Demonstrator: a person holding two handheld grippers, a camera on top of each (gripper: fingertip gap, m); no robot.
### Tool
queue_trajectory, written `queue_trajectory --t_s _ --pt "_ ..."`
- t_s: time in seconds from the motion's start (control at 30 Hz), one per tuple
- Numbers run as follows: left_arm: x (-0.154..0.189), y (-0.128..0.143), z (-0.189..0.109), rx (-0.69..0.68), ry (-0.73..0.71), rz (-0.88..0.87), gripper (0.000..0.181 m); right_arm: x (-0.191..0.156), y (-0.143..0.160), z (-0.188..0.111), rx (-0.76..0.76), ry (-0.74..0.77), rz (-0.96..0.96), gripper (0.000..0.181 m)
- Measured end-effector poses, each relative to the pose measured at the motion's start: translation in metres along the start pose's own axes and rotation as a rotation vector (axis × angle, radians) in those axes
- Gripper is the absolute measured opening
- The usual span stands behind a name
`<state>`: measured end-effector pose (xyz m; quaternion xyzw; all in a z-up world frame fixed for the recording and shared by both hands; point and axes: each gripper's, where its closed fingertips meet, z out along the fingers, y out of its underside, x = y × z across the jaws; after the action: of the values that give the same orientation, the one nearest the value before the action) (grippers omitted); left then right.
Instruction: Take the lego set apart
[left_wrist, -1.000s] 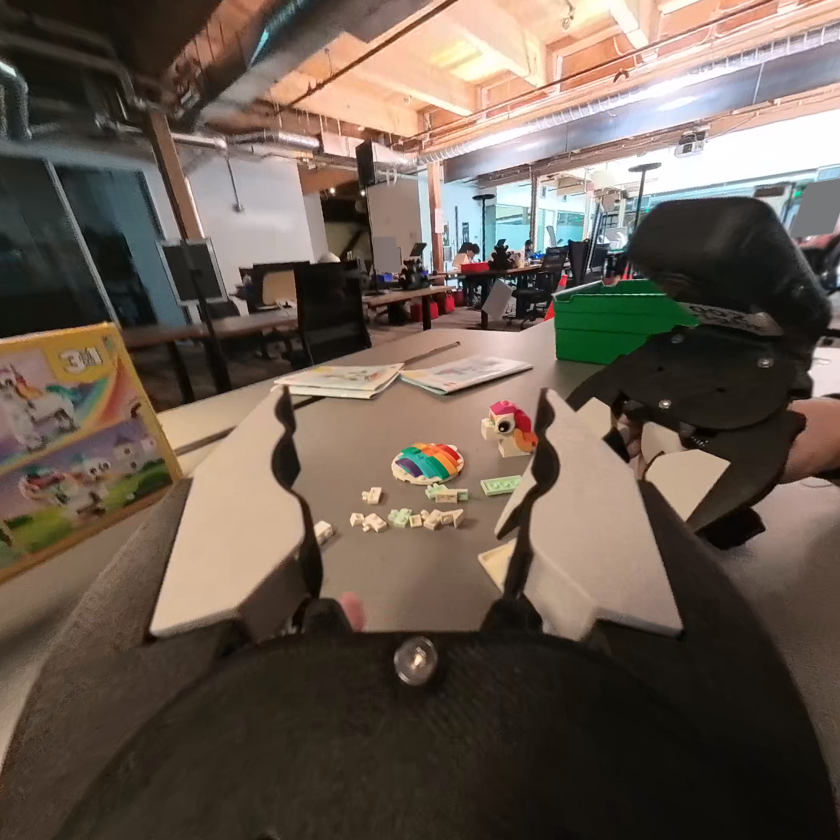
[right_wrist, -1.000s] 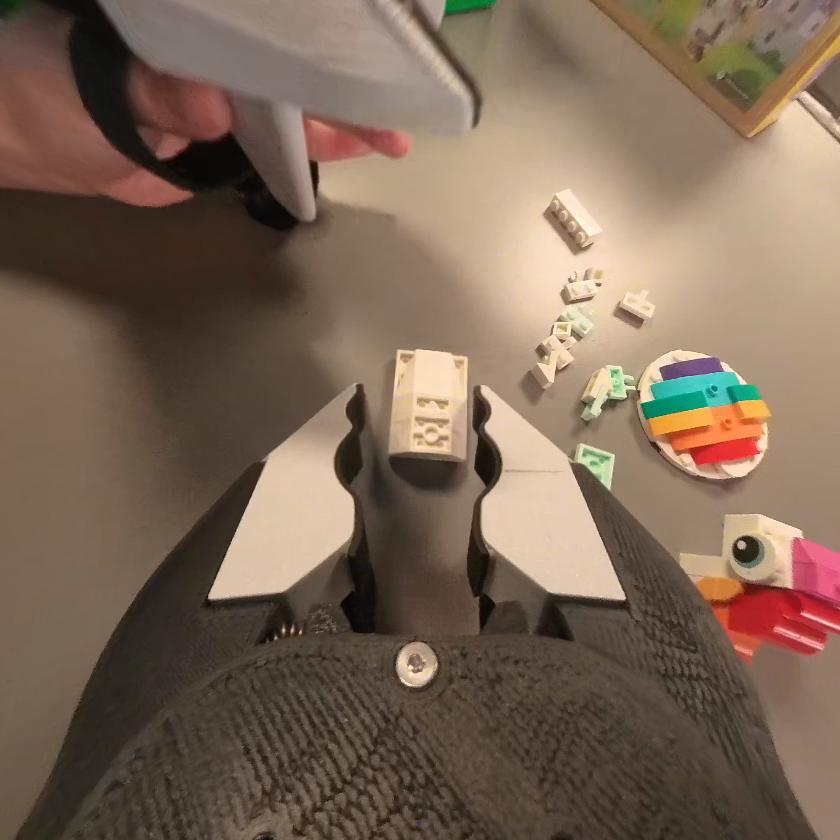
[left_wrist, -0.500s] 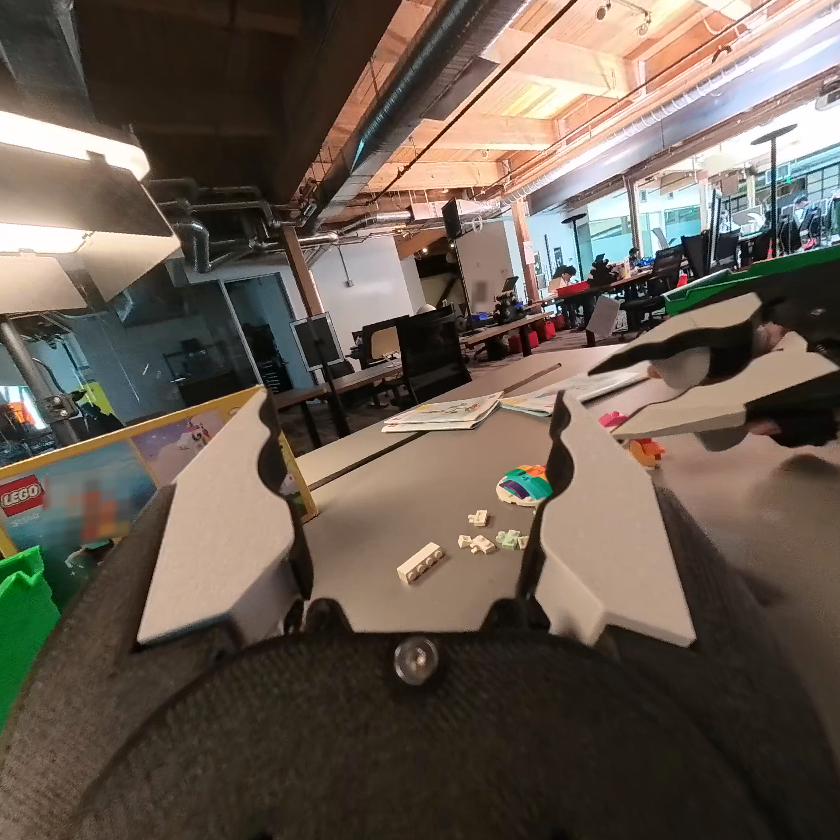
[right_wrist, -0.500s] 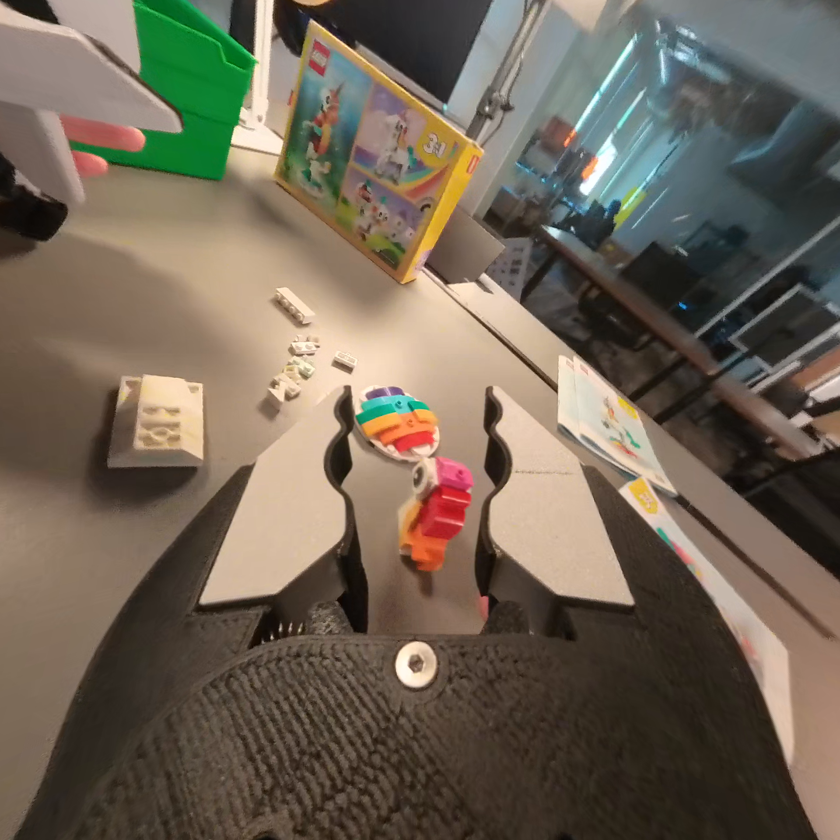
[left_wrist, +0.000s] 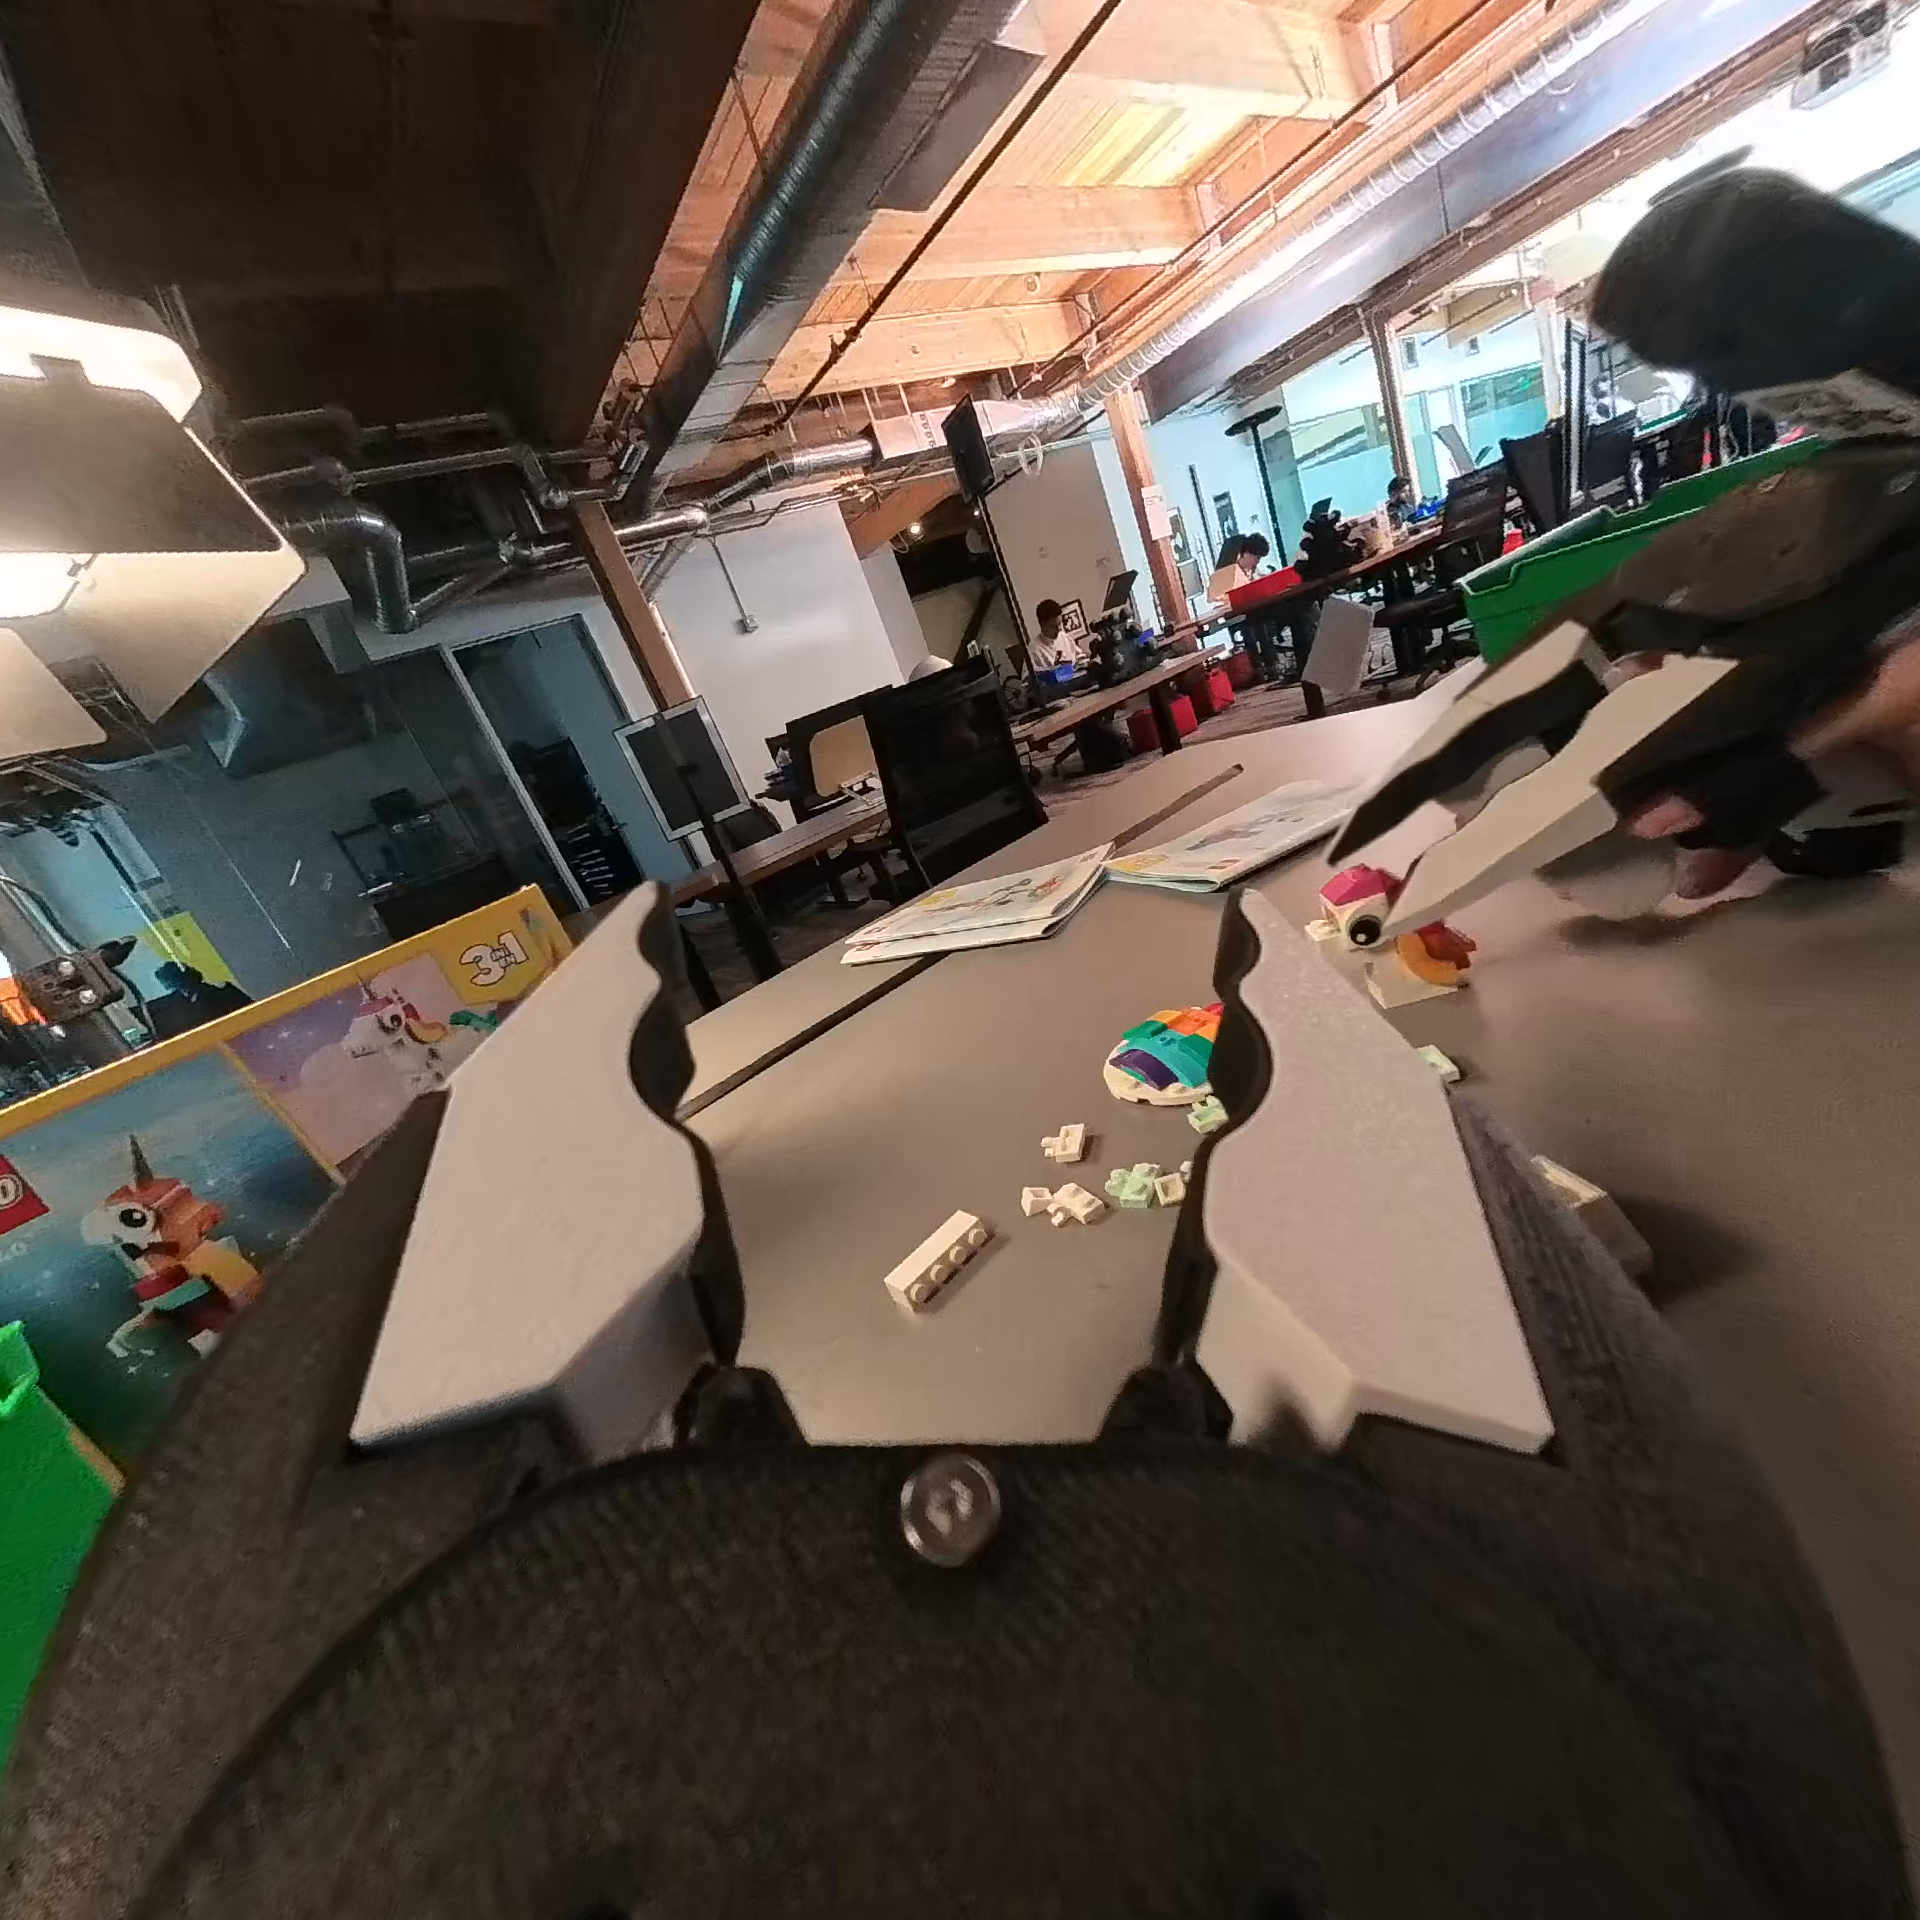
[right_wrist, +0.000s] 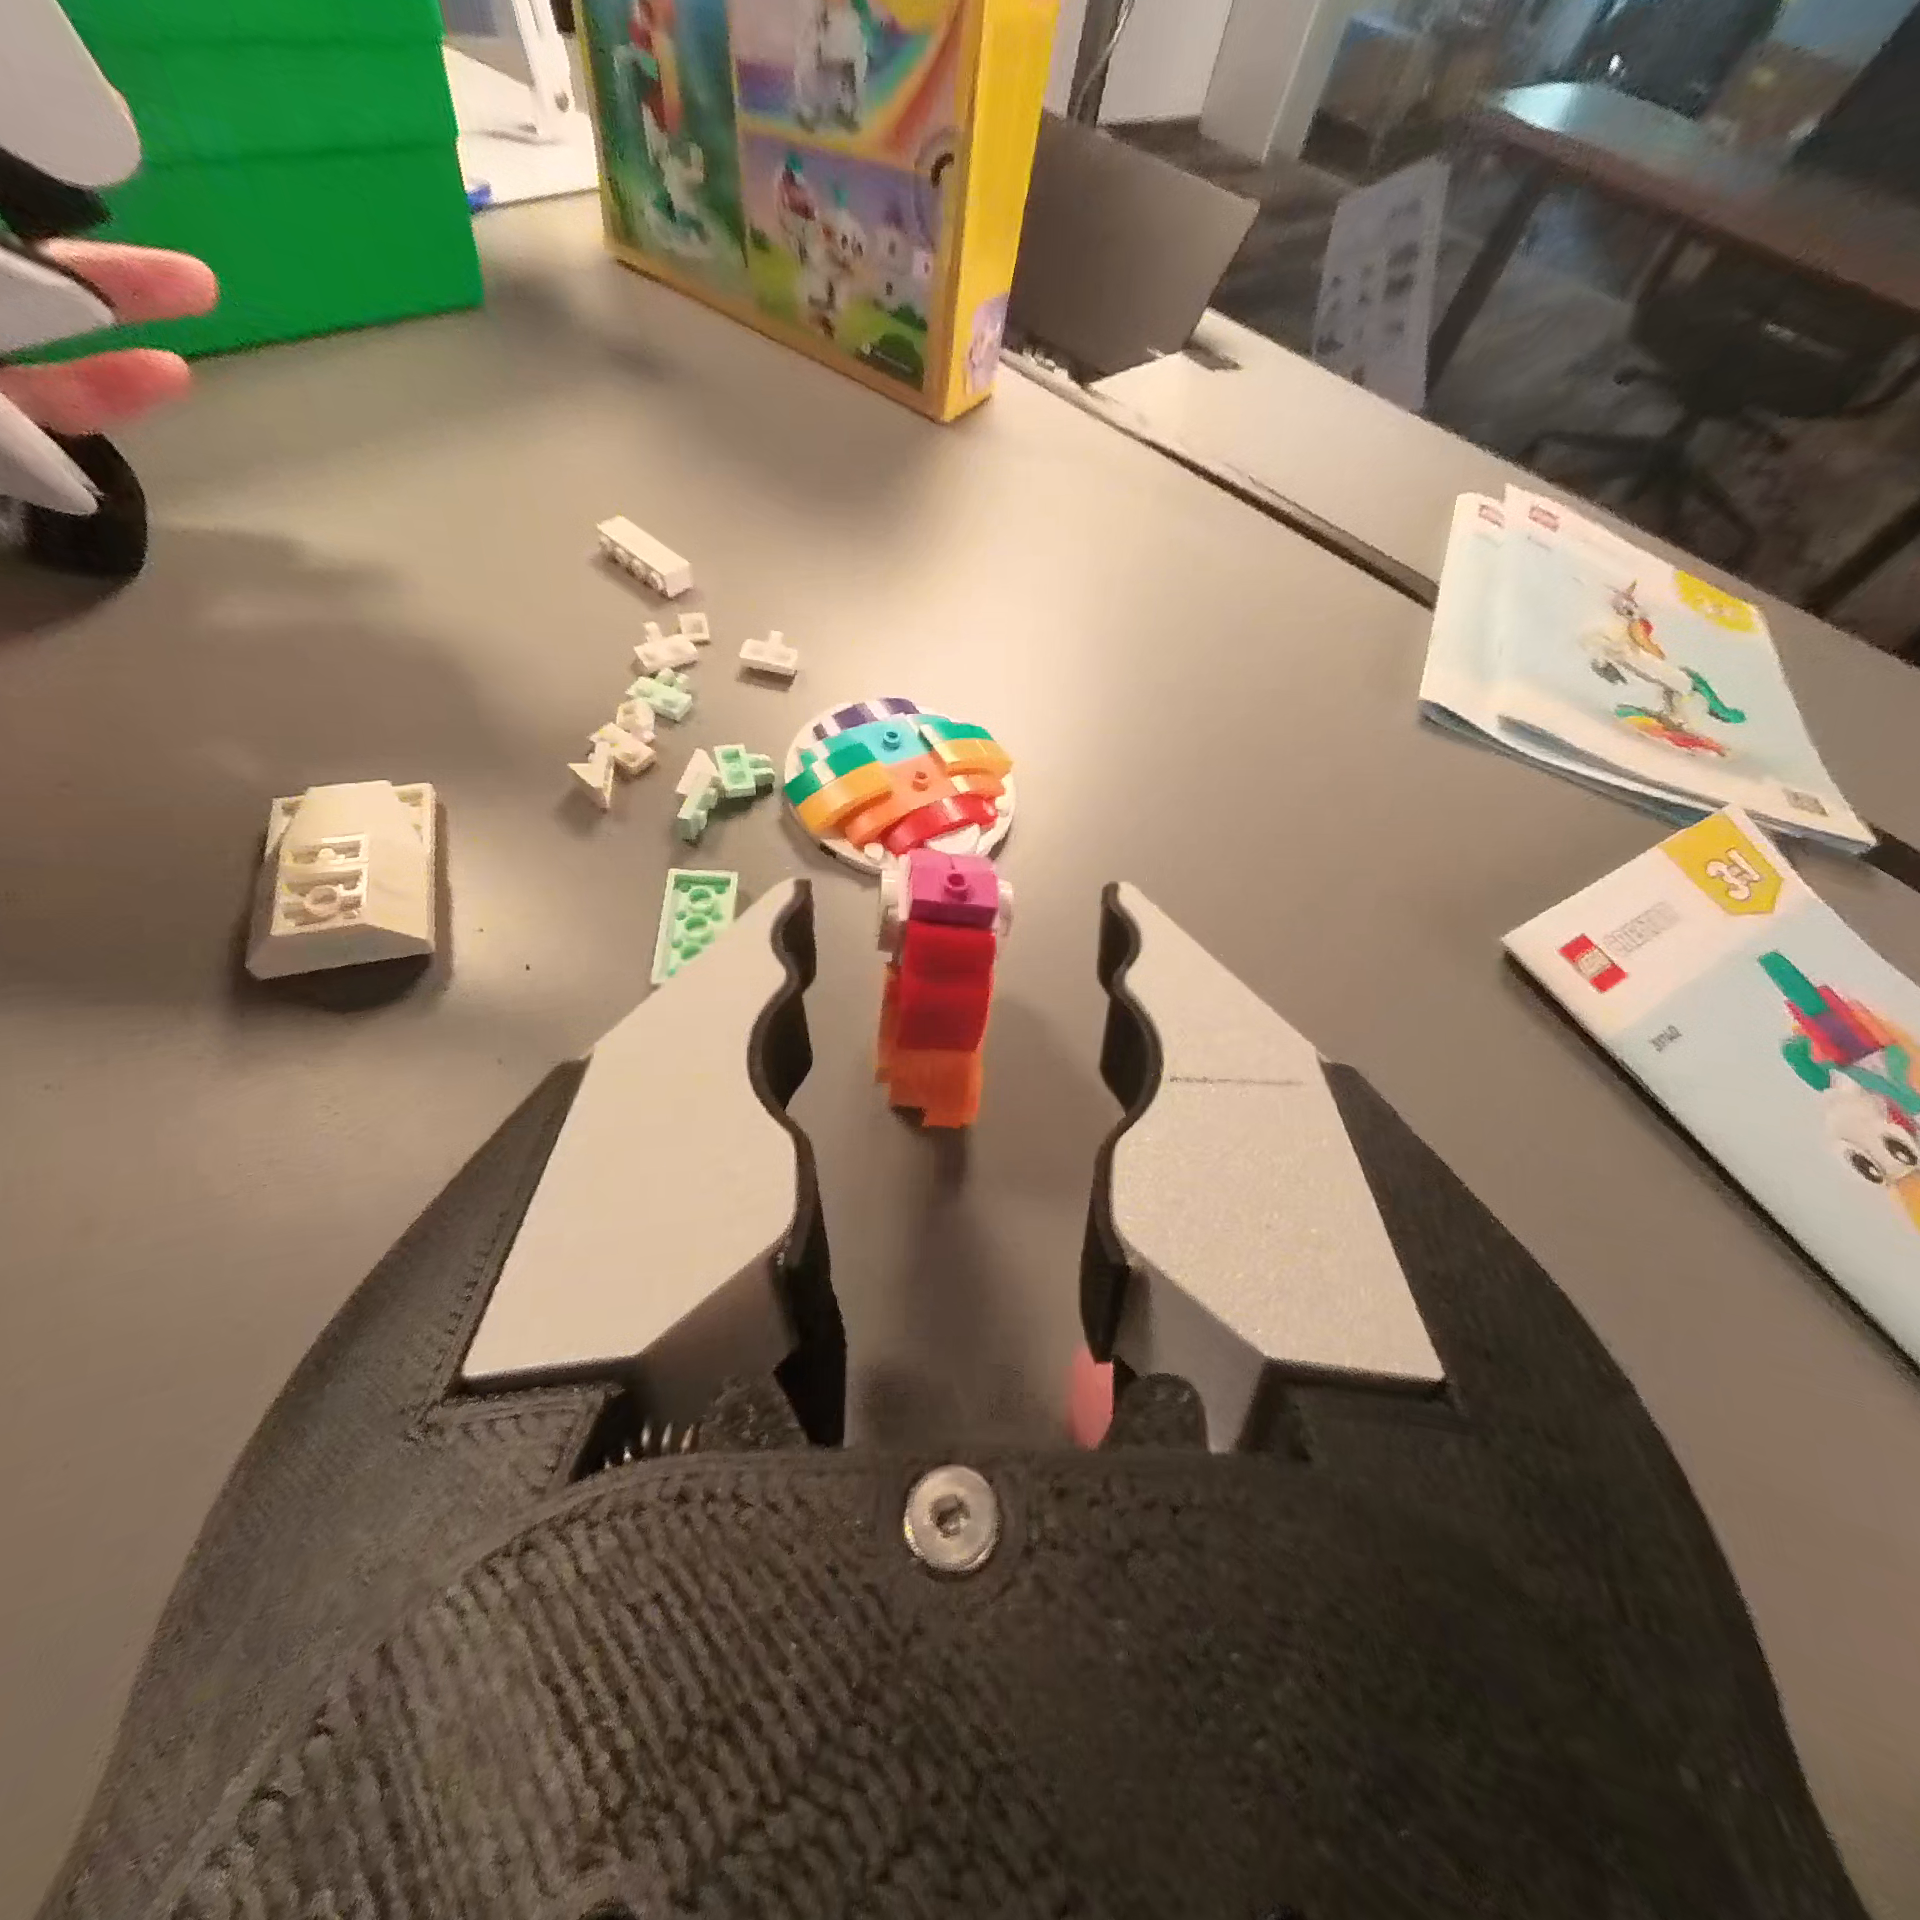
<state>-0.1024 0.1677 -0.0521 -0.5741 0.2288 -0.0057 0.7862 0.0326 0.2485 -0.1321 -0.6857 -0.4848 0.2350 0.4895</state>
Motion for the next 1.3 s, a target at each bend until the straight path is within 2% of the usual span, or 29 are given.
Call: queue_trajectory --t_s 0.17,0.3,0.4,0.57,0.77,0.87,0.97,1.13,1.3 --pt "0.011 -0.001 -0.001 0.005 0.064 0.006 0.082 -0.009 0.019 0.010 -0.141 -0.037 -0.002 0.048" --pt "0.022 -0.005 -0.002 0.021 0.117 0.009 0.076 -0.016 0.027 0.015 -0.203 -0.012 -0.126 0.025" --pt "0.028 -0.006 -0.002 0.027 0.144 0.014 0.074 -0.029 0.019 0.015 -0.138 0.011 -0.325 0.025" --pt "0.052 -0.006 -0.004 0.015 0.247 0.092 0.072 -0.071 -0.008 0.022 0.047 0.043 -0.687 0.024" --pt "0.084 0.013 -0.009 -0.091 0.355 0.368 0.060 -0.100 -0.036 0.020 0.141 0.225 -1.089 0.024" --pt "0.093 0.021 -0.013 -0.122 0.379 0.559 0.037 -0.108 -0.038 0.018 0.158 0.266 -1.217 0.024" --pt "0.099 0.023 -0.015 -0.116 0.383 0.666 0.036 -0.107 -0.039 0.018 0.145 0.297 -1.255 0.024" --pt "0.093 0.026 -0.016 -0.157 0.357 0.723 0.026 -0.107 -0.042 0.016 0.161 0.316 -1.261 0.024" --pt "0.093 0.022 -0.017 -0.132 0.335 0.762 0.026 -0.107 -0.045 0.015 0.172 0.334 -1.263 0.024"
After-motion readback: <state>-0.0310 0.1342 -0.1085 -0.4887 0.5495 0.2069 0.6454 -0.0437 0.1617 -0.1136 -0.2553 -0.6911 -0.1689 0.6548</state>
